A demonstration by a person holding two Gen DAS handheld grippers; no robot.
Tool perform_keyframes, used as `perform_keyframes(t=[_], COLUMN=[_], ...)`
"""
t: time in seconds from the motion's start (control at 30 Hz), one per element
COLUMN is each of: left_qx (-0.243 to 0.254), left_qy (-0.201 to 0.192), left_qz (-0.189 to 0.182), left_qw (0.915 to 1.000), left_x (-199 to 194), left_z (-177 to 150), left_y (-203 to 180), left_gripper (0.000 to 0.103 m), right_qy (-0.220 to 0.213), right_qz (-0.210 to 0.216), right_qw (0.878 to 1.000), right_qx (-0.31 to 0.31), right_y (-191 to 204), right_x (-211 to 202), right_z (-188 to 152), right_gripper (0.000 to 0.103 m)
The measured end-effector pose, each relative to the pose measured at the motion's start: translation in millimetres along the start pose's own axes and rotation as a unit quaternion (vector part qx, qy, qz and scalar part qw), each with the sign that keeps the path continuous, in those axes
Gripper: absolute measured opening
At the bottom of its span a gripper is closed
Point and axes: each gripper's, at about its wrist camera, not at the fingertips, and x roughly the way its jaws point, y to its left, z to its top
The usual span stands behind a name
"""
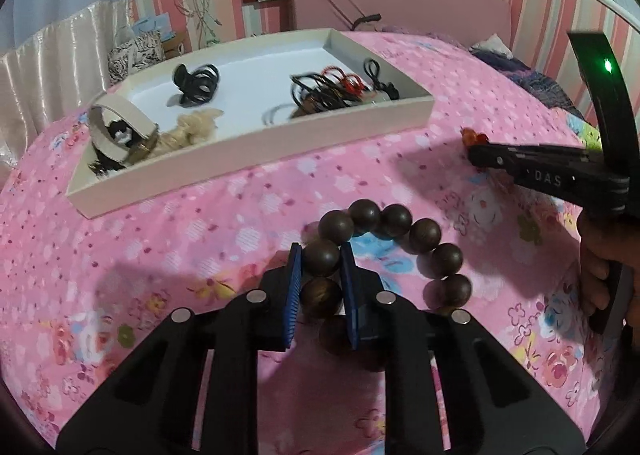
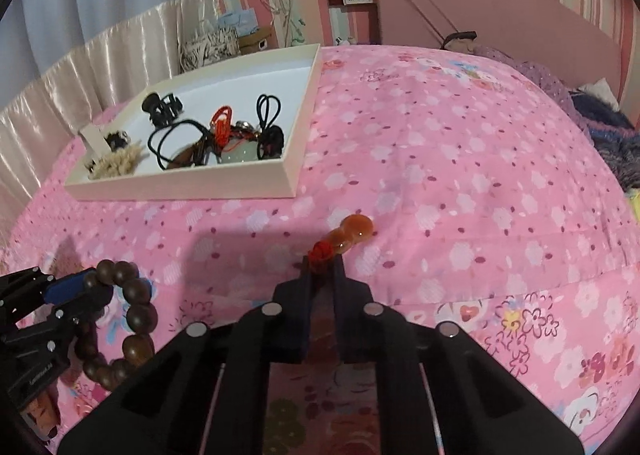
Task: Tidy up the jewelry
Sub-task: 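Grasp the dark wooden bead bracelet with the left gripper, then carry the bead bracelet with the left gripper into the tray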
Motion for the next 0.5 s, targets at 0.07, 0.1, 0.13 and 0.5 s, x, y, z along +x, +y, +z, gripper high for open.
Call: perform_keyframes(t=[0.07, 0.1, 0.13, 0.5], left_qx=[-0.006, -0.009, -0.011, -0.037], left_qy=[-0.008, -0.012, -0.015, -0.067], left_qz=[0.001, 0.002, 0.003, 0.004], left_qw=[1.0, 0.9999, 0.9998, 0.9971], left_x=[-5.0, -7.8, -10.0, -38.1], left_z=[4.0, 6.7, 8.3, 39.7], left_y=[8.2, 12.8, 16.0, 64.0], left_gripper=[0.017, 0.018, 0.017, 0.018], right_qy=[-0.007, -0.01, -0.013, -0.06], right_qz=[0.001, 0.003, 0.008, 0.03], right_qw=[1.0, 1.0, 1.0, 0.998], right_qx=[0.002, 0.004, 0.006, -0.011], right_y=[0.0, -0.3, -0.5, 20.3], right_x=[-3.3, -5.1, -7.1, -43.5], right_z=[1.2, 2.0, 2.9, 30.7], right_gripper=[0.008, 0.008, 0.008, 0.008])
